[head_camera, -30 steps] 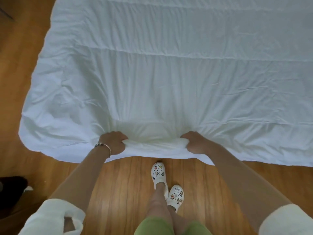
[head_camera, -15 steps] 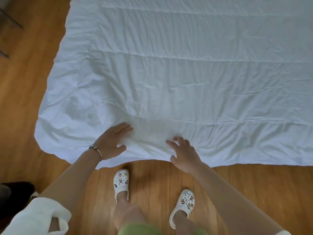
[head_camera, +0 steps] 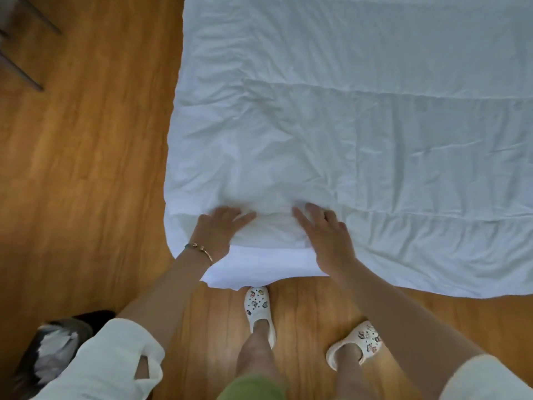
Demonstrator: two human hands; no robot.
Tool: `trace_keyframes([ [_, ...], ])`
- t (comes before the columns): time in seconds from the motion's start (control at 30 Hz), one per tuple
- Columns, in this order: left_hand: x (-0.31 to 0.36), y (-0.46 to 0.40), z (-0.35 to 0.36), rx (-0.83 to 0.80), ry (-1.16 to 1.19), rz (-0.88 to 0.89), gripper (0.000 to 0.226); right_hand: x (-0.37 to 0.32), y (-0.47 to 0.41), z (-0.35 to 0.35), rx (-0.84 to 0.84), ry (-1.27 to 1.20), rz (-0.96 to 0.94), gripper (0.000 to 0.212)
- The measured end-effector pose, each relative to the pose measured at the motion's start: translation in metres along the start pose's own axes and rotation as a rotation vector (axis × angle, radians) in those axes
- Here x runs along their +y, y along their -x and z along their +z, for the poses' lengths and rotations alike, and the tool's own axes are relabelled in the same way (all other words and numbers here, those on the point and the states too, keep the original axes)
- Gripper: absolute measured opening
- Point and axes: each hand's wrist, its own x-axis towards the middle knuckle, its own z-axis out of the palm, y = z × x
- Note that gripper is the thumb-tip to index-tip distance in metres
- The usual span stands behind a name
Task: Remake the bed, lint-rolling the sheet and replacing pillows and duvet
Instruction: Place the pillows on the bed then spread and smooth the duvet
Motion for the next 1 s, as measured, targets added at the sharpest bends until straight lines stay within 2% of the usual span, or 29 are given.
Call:
trace_keyframes([
  [0.17, -0.067, 0.042, -0.01, -0.108, 0.051, 0.021, 0.069, -0.003, -0.007, -0.035, -0.328, -0.492, -0.063, 0.087],
  [0.27, -0.091, 0.072, 0.001, -0.162, 0.038, -0.008, 0.064, -0.029, 0.01, -0.026, -0.438, -0.38, -0.131, 0.078],
  [0.33, -0.085, 0.066, 0.001, -0.294, -0.041, 0.004, 0.071, -0.039, 0.014, -0.015, -0.542, -0.261, -0.105, 0.07],
  [0.4, -0.076, 0.059, -0.002, -0.451, -0.051, -0.015, 0.08, -0.044, 0.01, -0.011, -0.595, -0.162, -0.11, 0.048],
  [0.43, -0.077, 0.056, -0.005, -0.541, 0.034, -0.056, 0.082, -0.047, 0.007, -0.015, -0.551, -0.133, -0.123, 0.04],
  [0.5, -0.081, 0.052, -0.013, -0.659, 0.264, -0.126, 0.072, -0.056, 0.0, -0.02, -0.328, -0.176, -0.119, 0.037],
  [0.53, -0.085, 0.047, -0.017, -0.625, 0.311, -0.123, 0.062, -0.061, -0.005, -0.021, -0.197, -0.214, -0.103, 0.04],
  [0.6, -0.09, 0.03, -0.023, -0.381, 0.237, -0.113, 0.047, -0.073, -0.02, -0.022, -0.057, -0.252, -0.086, 0.05],
  [0.67, -0.088, 0.016, -0.021, -0.174, 0.122, -0.08, 0.058, -0.085, -0.034, -0.023, -0.104, -0.247, -0.05, 0.062],
  [0.73, -0.085, 0.009, -0.016, -0.219, 0.101, -0.036, 0.079, -0.097, -0.044, -0.02, -0.24, -0.227, 0.016, 0.067],
  [0.8, -0.089, 0.001, -0.016, -0.305, 0.128, 0.021, 0.081, -0.106, -0.055, -0.02, -0.293, -0.206, 0.079, 0.059],
  [0.9, -0.109, -0.017, -0.021, -0.291, 0.179, 0.134, 0.062, -0.121, -0.078, -0.03, -0.207, -0.301, 0.262, 0.041],
  [1.0, -0.133, -0.037, -0.038, -0.259, 0.162, 0.299, 0.056, -0.154, -0.104, -0.036, -0.019, -0.563, 0.484, 0.061],
])
